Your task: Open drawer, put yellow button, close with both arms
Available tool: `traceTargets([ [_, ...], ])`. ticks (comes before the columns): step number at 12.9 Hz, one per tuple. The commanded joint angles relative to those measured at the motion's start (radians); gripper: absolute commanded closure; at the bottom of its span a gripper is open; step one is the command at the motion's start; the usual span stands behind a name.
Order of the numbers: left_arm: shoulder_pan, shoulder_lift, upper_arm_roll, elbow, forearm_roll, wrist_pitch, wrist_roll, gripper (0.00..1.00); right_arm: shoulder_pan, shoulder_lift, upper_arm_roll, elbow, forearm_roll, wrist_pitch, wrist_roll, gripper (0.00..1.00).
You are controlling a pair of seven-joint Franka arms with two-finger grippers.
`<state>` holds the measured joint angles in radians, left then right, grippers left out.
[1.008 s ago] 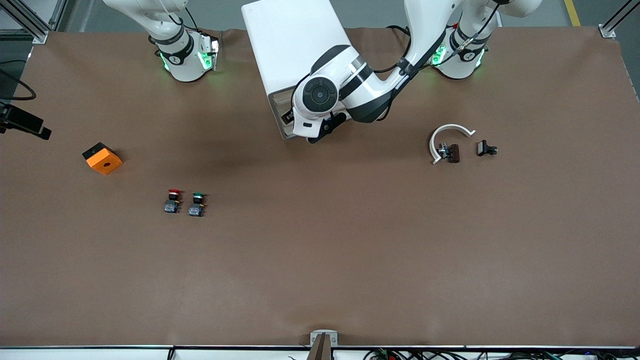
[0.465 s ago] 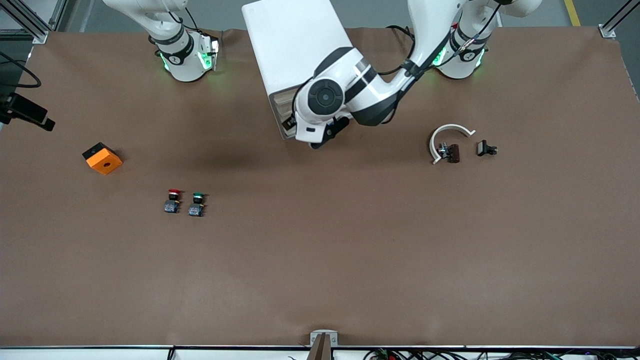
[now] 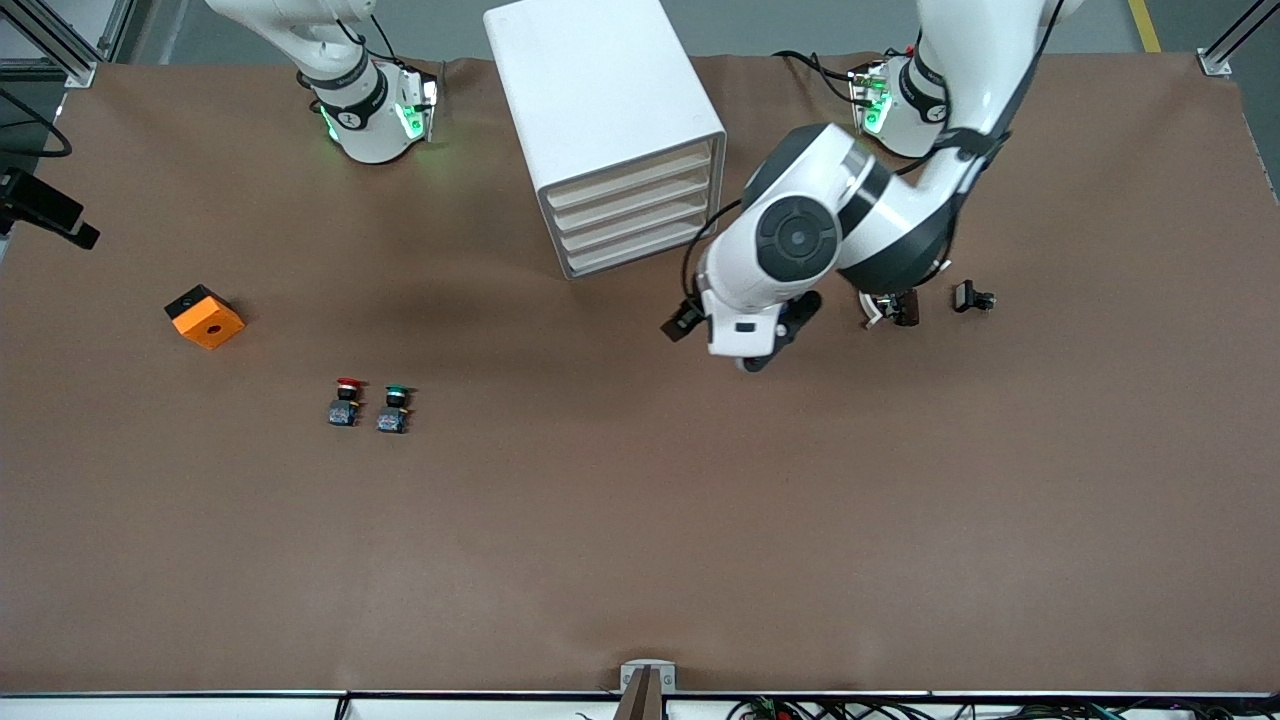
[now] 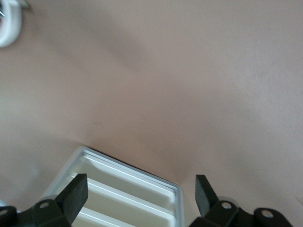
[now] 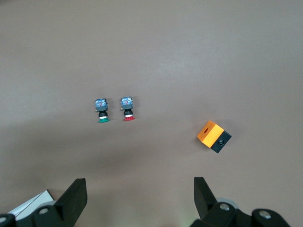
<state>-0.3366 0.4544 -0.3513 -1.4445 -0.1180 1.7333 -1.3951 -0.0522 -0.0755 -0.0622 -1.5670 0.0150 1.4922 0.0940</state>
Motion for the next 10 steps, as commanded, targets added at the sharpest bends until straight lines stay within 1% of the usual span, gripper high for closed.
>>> traceTargets([
  [1,0.039,-0.069,-0.003,-0.024,0.029,-0.066,0.103,0.0,0.0,-0.03,-0.005,-0.034,0.007,0.017,-0.02,0.0],
  [3,0.092,-0.114,-0.003,-0.024,0.029,-0.112,0.184,0.0,0.0,-0.03,-0.002,-0.034,-0.001,0.02,-0.033,0.0],
  [5,0.171,-0.153,-0.015,-0.024,0.029,-0.158,0.313,0.0,-0.005,-0.032,-0.002,-0.034,-0.001,0.028,-0.071,0.0],
  [7,0.224,-0.209,-0.021,-0.031,0.028,-0.228,0.442,0.0,-0.005,-0.038,-0.002,-0.045,-0.003,0.031,-0.08,0.0],
  [10,0.26,-0.293,0.008,-0.042,0.023,-0.342,0.643,0.0,-0.006,-0.043,-0.001,-0.048,-0.003,0.051,-0.148,0.0],
])
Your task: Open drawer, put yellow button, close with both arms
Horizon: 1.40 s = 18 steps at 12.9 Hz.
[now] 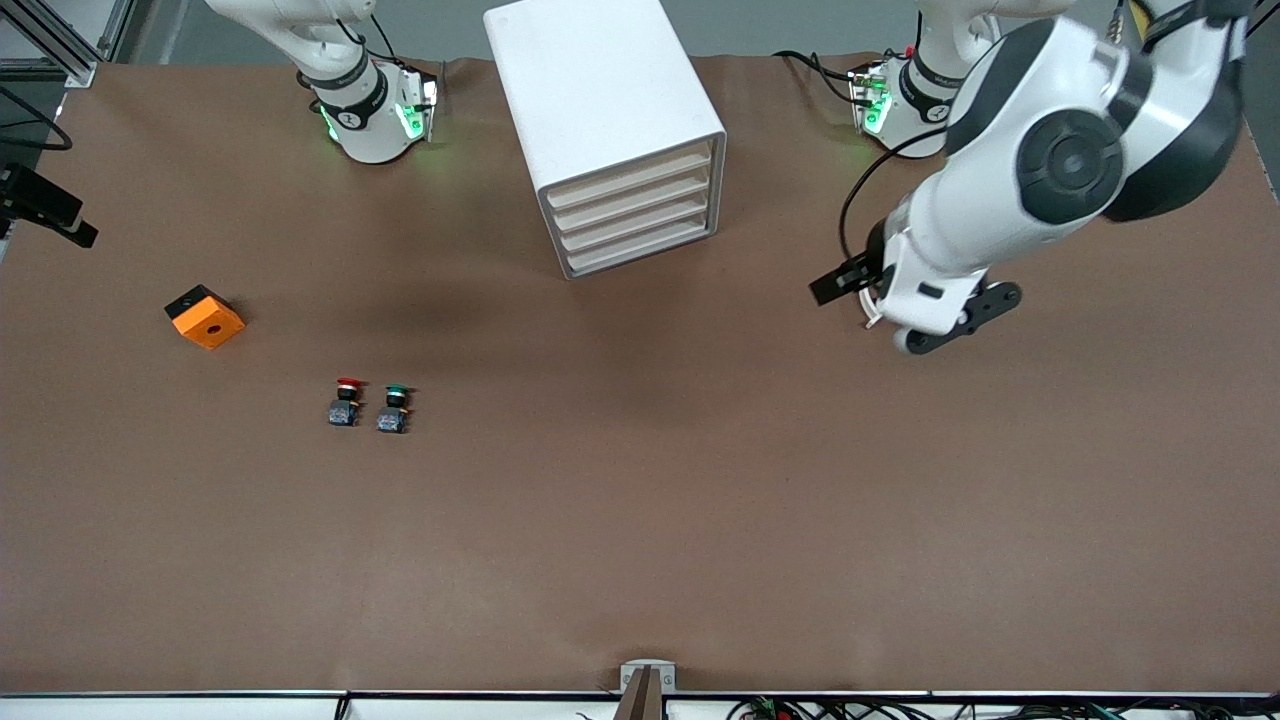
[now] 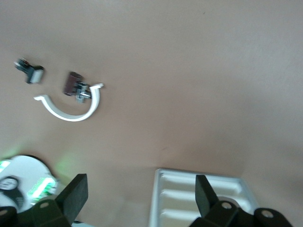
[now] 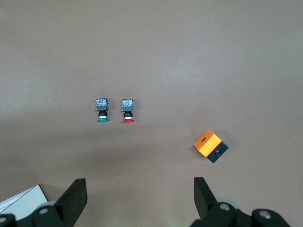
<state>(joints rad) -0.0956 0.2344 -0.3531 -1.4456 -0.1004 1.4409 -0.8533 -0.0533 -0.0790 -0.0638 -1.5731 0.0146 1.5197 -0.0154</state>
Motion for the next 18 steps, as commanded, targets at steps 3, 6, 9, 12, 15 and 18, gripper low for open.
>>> traceTargets([
  [3,0.01,-0.188,0.138,-0.116,-0.007,-0.097,0.296,0.0,-0.005,-0.042,-0.001,-0.05,-0.002,0.027,-0.038,0.0],
  [6,0.005,-0.315,0.284,-0.245,-0.007,-0.1,0.523,0.0,-0.005,-0.044,-0.002,-0.073,-0.002,0.054,-0.038,0.0],
  [9,0.008,-0.36,0.406,-0.306,-0.001,-0.09,0.71,0.0,-0.007,-0.057,-0.004,-0.093,-0.002,0.063,-0.038,0.0],
  [12,0.022,-0.395,0.459,-0.37,0.01,-0.013,0.804,0.0,-0.007,-0.061,-0.004,-0.093,-0.002,0.065,-0.038,0.0],
  [15,0.027,-0.385,0.444,-0.372,0.037,0.09,0.809,0.0,-0.005,-0.064,-0.004,-0.105,-0.002,0.066,-0.038,0.0],
  [18,0.028,-0.342,0.402,-0.311,0.086,0.153,0.809,0.0,-0.003,-0.064,-0.004,-0.105,-0.002,0.07,-0.041,0.0],
])
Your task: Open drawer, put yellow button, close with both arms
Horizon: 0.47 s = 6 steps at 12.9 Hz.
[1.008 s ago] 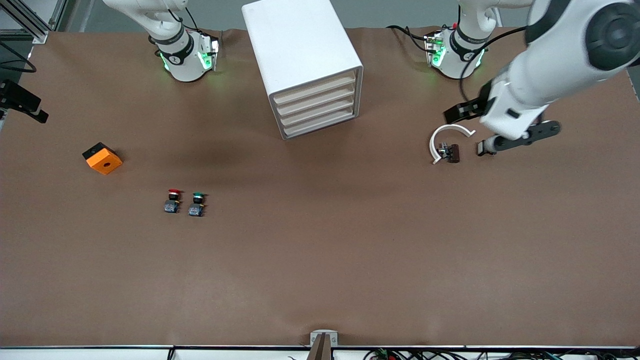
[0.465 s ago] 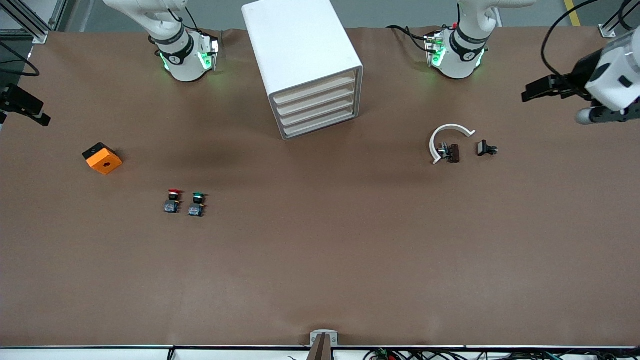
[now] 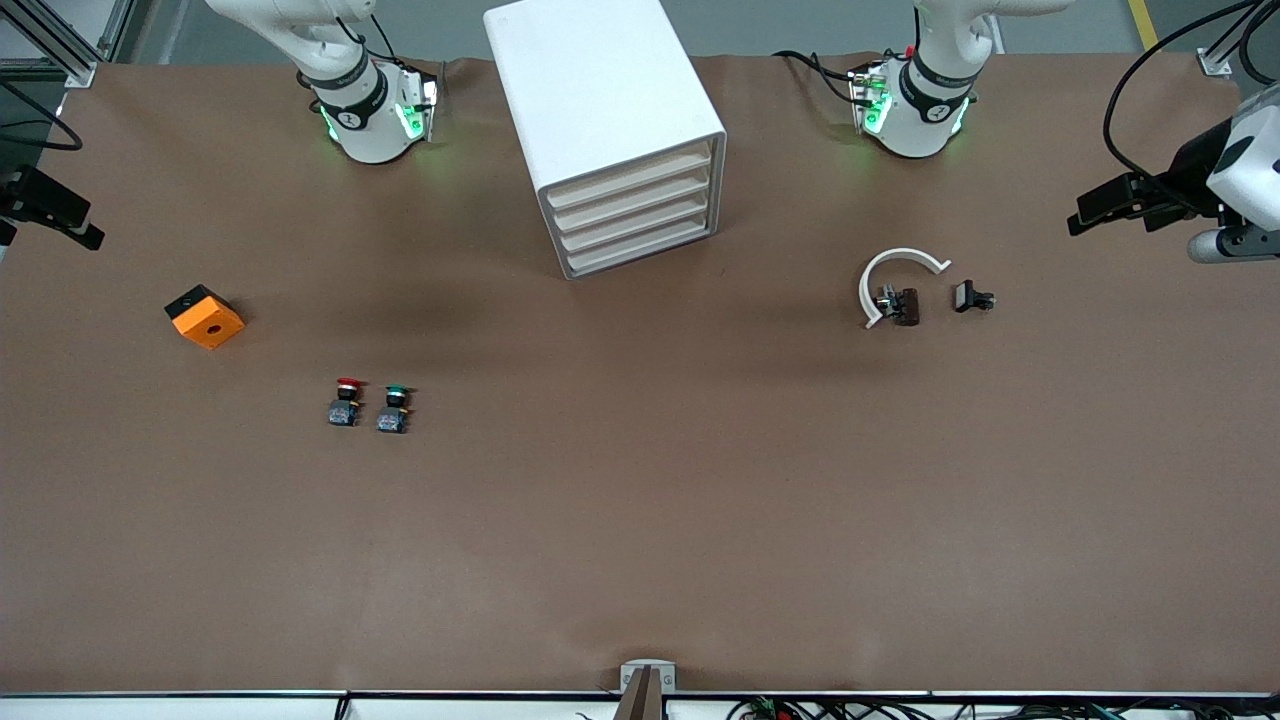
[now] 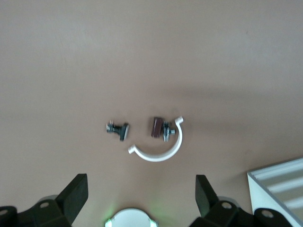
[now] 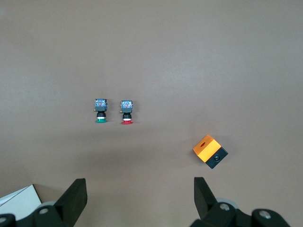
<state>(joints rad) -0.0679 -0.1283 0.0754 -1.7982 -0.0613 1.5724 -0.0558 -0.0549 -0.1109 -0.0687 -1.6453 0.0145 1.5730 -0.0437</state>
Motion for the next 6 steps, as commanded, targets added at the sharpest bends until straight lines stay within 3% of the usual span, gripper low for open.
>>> traceTargets([
  [1,-0.001,0.056,-0.026,0.095,0.049,0.023,0.013,0.0,-0.002,-0.032,0.001,-0.033,-0.004,0.016,-0.013,0.0],
  [3,0.0,0.122,-0.025,0.193,0.049,0.021,0.013,0.0,-0.002,-0.032,0.001,-0.033,-0.004,0.016,-0.013,0.0],
  [6,0.002,0.125,-0.023,0.212,0.041,0.012,-0.006,0.0,-0.002,-0.032,0.001,-0.033,-0.002,0.013,-0.013,0.0],
])
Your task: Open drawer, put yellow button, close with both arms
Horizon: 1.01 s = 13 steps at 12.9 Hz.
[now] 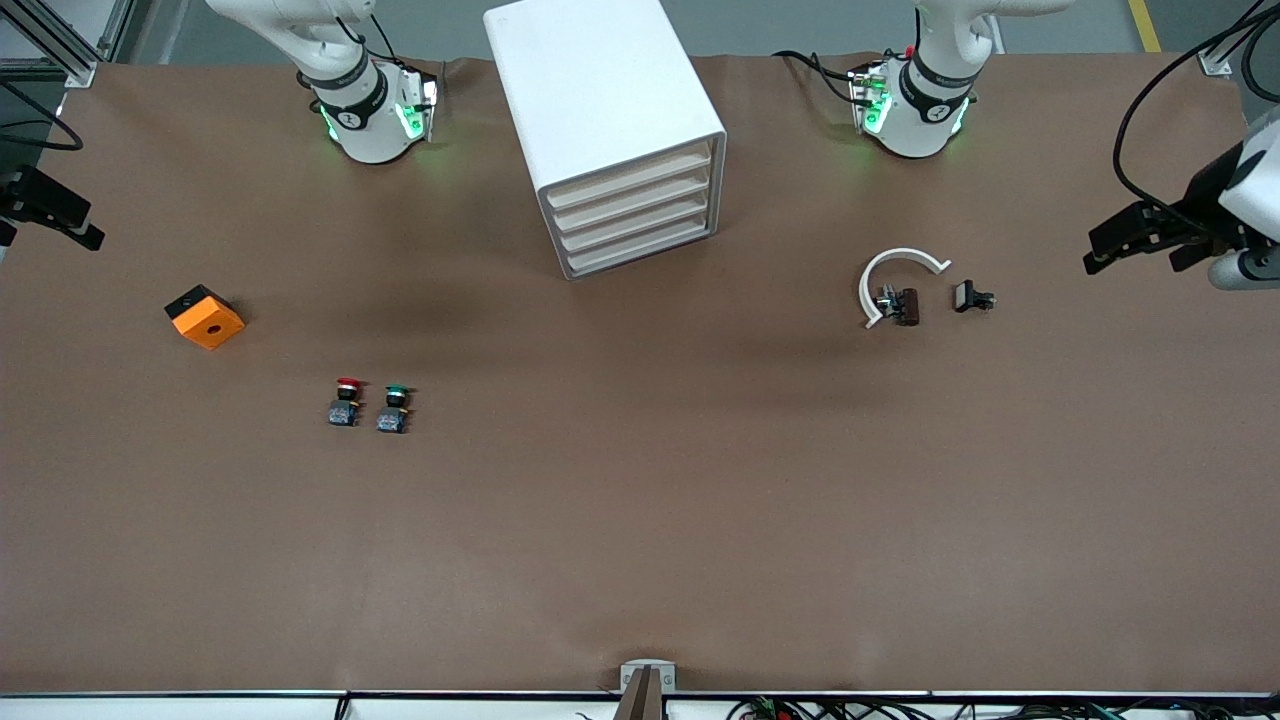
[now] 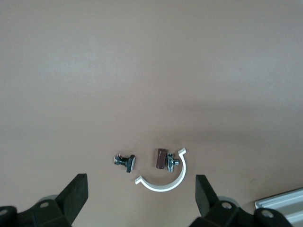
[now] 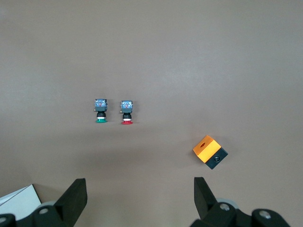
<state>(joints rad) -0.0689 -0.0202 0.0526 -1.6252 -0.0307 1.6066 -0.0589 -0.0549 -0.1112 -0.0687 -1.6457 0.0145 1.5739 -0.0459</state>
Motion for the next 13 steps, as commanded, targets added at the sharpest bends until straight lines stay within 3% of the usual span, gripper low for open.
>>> traceTargets([
  [1,0.001,0.017,0.001,0.045,0.014,-0.022,0.001,0.0,-0.002,-0.033,0.001,-0.032,-0.002,0.011,-0.011,0.0],
  [13,-0.005,0.023,0.001,0.071,0.015,-0.034,-0.002,0.0,-0.002,-0.045,0.001,-0.031,-0.004,-0.015,-0.011,0.0],
])
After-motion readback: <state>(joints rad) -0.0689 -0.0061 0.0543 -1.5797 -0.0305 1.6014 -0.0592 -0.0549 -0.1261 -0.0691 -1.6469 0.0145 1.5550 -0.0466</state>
